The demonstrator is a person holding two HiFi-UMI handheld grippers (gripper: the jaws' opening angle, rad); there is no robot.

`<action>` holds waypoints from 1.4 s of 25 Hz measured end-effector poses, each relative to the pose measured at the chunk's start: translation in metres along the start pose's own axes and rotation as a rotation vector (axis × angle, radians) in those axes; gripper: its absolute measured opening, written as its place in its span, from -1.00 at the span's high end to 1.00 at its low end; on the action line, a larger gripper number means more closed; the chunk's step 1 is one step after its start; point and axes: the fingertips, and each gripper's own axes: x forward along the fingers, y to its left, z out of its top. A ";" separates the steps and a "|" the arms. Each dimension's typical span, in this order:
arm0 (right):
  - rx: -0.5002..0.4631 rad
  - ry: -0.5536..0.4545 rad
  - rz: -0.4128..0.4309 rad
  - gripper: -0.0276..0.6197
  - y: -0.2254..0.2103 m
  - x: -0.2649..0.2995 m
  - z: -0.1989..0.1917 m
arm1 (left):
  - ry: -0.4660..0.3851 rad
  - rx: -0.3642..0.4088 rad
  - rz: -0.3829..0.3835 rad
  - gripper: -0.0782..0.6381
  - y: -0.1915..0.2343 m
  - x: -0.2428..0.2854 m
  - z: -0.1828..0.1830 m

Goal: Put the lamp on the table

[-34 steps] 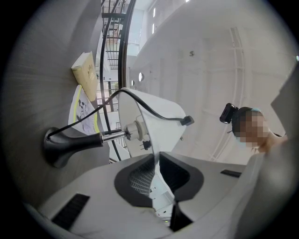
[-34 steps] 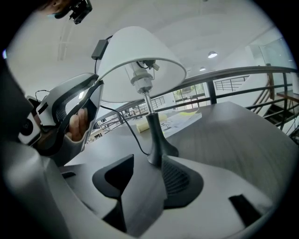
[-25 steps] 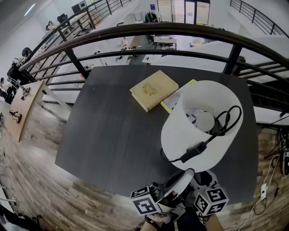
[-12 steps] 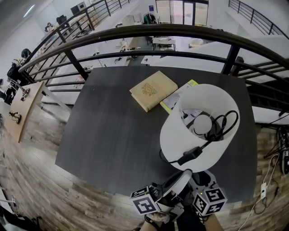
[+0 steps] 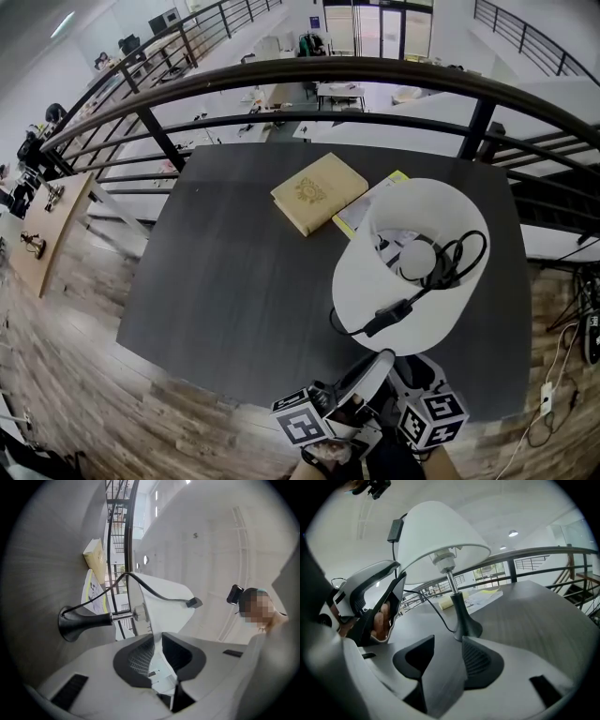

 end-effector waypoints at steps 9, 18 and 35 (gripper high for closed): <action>0.005 0.002 0.012 0.33 0.003 -0.002 0.000 | -0.032 -0.023 -0.001 0.27 -0.003 -0.001 0.001; 0.011 0.003 -0.006 0.57 0.005 -0.009 -0.002 | -0.009 -0.048 0.056 0.26 0.004 -0.020 -0.018; 0.020 -0.015 -0.028 0.86 -0.003 -0.026 0.012 | 0.053 -0.067 0.197 0.28 0.030 -0.036 -0.043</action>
